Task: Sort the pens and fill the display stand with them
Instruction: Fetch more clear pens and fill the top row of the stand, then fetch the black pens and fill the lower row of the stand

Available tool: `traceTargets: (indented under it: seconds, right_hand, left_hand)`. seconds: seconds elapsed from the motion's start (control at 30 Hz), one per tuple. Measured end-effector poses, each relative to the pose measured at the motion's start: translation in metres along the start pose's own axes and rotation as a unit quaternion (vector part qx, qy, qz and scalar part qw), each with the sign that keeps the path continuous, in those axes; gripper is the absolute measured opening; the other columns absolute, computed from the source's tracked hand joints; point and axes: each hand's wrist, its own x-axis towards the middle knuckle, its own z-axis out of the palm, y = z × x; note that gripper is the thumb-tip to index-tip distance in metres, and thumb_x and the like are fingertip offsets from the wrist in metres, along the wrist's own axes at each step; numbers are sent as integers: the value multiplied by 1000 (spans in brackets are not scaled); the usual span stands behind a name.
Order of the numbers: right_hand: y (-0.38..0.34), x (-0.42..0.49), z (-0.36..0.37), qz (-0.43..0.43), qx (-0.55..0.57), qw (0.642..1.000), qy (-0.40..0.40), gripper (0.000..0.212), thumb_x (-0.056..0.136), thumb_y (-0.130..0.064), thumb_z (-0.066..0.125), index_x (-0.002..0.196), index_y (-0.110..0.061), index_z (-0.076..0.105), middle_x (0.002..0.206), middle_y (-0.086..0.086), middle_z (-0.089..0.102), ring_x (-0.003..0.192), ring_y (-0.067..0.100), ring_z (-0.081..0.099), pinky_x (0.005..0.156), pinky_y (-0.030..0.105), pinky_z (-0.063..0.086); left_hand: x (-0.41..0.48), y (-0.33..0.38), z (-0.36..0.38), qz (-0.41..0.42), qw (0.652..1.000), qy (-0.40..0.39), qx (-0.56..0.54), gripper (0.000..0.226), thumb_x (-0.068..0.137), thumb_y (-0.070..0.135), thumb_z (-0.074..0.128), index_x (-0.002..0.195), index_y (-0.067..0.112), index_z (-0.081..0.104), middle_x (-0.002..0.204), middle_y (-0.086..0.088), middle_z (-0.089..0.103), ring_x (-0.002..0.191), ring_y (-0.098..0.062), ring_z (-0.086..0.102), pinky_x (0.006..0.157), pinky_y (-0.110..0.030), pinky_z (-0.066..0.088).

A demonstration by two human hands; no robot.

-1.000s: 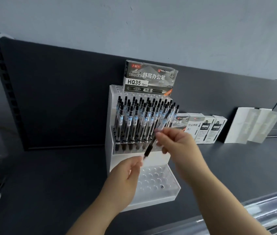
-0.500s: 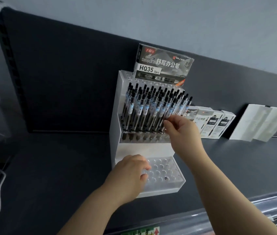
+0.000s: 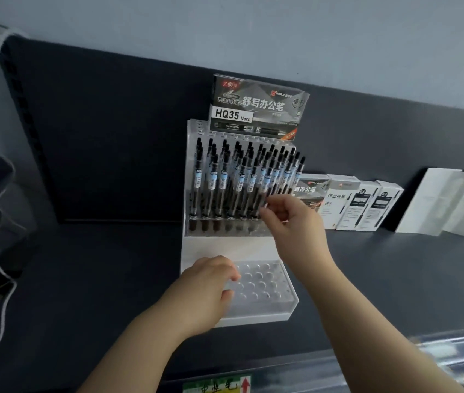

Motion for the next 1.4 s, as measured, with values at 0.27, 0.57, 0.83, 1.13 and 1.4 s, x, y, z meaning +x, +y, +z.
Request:
traceTargets:
  seconds: [0.27, 0.57, 0.83, 1.13, 1.4]
  right_hand:
    - [88, -47, -82, -17, -146, 980, -132, 50, 89, -41, 56, 135, -23, 46, 134, -6, 46, 120, 10, 44, 94, 16, 34]
    - [219, -99, -247, 45, -257, 952, -157, 64, 92, -49, 46, 147, -26, 23, 154, -3, 21, 142, 18, 17, 115, 29, 16]
    - [308, -123, -376, 100, -307, 936, -139, 66, 93, -55, 38, 148, -33, 10, 157, -9, 9, 145, 15, -1, 117, 37, -2]
    - [416, -85, -483, 140, -352, 918, -121, 68, 92, -59, 35, 148, -35, 4, 158, -6, 7, 146, 21, -2, 116, 42, -4]
    - [543, -26, -577, 167, -377, 900, -139, 68, 92, -61, 32, 148, -35, 5, 158, -5, 9, 146, 22, -1, 116, 43, -4]
  left_hand:
    - [27, 101, 30, 8, 996, 39, 75, 43, 96, 39, 45, 137, 30, 42, 140, 16, 37, 129, -5, 32, 106, -21, 26]
    - [84, 266, 149, 47, 991, -46, 120, 51, 96, 44, 43, 144, 32, 31, 151, 14, 23, 139, -8, 21, 112, -24, 19]
    - [140, 384, 223, 71, 989, -63, 116, 65, 95, 47, 42, 149, 36, 8, 157, 10, 9, 144, -12, 9, 116, -32, 12]
    - [249, 486, 296, 101, 981, -99, 134, 73, 93, 54, 39, 149, 35, -3, 159, 4, 0, 145, -17, 3, 116, -35, 11]
    - [374, 571, 385, 94, 977, -146, 126, 72, 93, 55, 38, 150, 34, -1, 159, 0, -2, 145, -21, 2, 116, -38, 12]
